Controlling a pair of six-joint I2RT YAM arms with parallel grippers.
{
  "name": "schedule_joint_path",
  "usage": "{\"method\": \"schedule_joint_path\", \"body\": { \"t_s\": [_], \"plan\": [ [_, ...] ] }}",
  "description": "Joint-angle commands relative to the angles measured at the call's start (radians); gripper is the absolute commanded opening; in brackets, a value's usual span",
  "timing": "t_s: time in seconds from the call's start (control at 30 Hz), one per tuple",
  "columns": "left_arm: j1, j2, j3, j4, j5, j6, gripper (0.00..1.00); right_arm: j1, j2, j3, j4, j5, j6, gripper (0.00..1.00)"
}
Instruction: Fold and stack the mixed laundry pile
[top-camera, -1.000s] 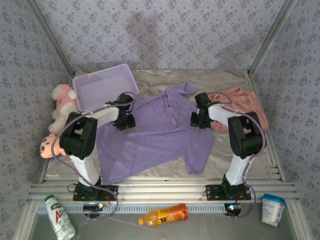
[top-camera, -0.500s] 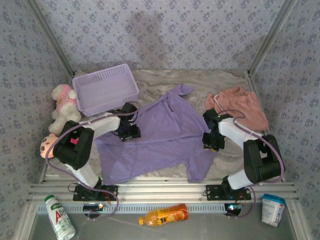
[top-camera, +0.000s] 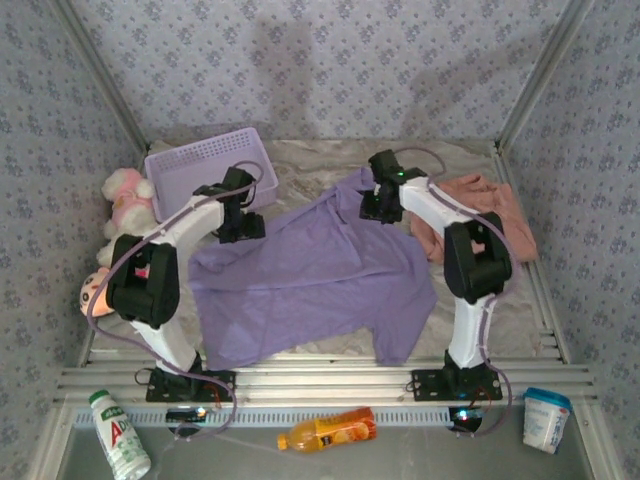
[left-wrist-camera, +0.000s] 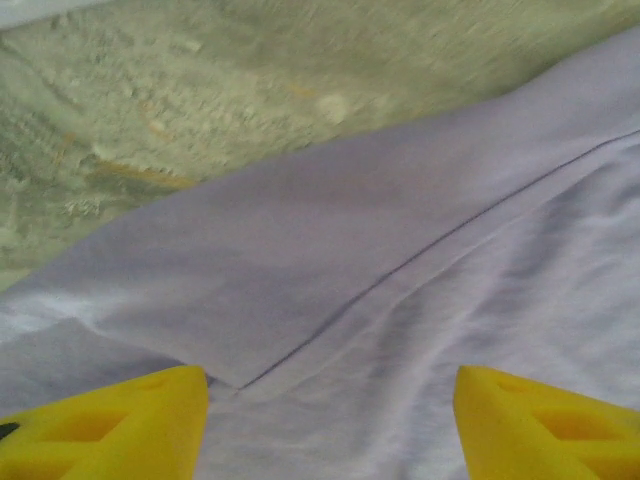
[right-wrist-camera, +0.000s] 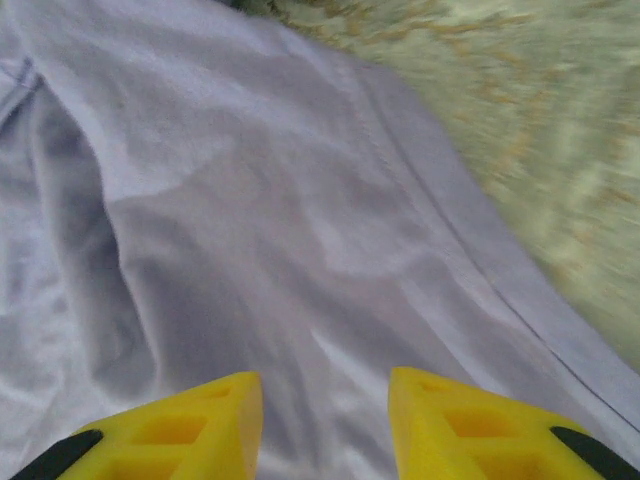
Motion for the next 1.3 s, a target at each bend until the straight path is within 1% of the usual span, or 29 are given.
{"method": "schedule_joint_path", "body": {
  "t_s": [0.0,0.1,0.13,0.23,0.37,0.43,0.5,0.6,0.67,0.77,0.9,1.0,1.07,1.17,1.27],
  "plan": [
    [-0.002,0.013,-0.06,-0.025,-0.056,0.069,0.65,0.004,0.099,0.05,-0.022,-0.025,0.019,0.41],
    [-0.002,0.021,-0.107,0.003,-0.067,0.052,0.65,0.002,0.131,0.047,-0.057,-0.029,0.018,0.38],
    [-0.002,0.028,-0.118,0.007,-0.08,0.045,0.67,-0.001,0.131,0.035,-0.073,-0.021,0.019,0.36],
    [-0.002,0.053,-0.142,0.005,-0.093,0.031,0.69,-0.02,0.101,-0.041,-0.126,0.031,0.026,0.34],
    [-0.006,0.056,-0.177,-0.02,-0.085,-0.006,0.69,-0.064,-0.02,-0.256,-0.136,0.055,0.053,0.34],
    [-0.013,0.028,-0.216,-0.018,-0.061,-0.041,0.68,-0.08,-0.106,-0.393,-0.126,0.064,0.063,0.34],
    [-0.023,0.002,-0.255,-0.02,-0.03,-0.075,0.67,-0.086,-0.172,-0.486,-0.134,0.071,0.068,0.34],
    [-0.055,-0.036,-0.282,-0.037,-0.007,-0.108,0.67,-0.087,-0.243,-0.579,-0.148,0.076,0.078,0.34],
    [-0.068,-0.055,-0.27,-0.053,0.0,-0.115,0.67,-0.092,-0.276,-0.598,-0.148,0.066,0.082,0.34],
    [-0.065,-0.07,-0.205,-0.075,0.013,-0.117,0.69,-0.104,-0.293,-0.52,-0.172,0.065,0.068,0.35],
    [-0.066,-0.051,-0.068,-0.095,0.018,-0.091,0.7,-0.107,-0.275,-0.303,-0.166,0.047,0.031,0.39],
    [-0.066,-0.03,-0.021,-0.106,0.002,-0.064,0.7,-0.107,-0.202,-0.158,-0.103,-0.009,0.023,0.41],
    [-0.064,-0.023,-0.013,-0.126,-0.029,-0.047,0.7,-0.105,-0.132,-0.075,-0.05,-0.035,0.021,0.43],
    [-0.06,-0.038,-0.042,-0.132,-0.051,-0.038,0.7,-0.105,-0.025,0.004,0.014,-0.109,0.098,0.45],
    [-0.06,-0.062,-0.077,-0.122,-0.042,-0.045,0.69,-0.119,0.05,0.026,0.117,-0.159,0.202,0.45]
  ]
}}
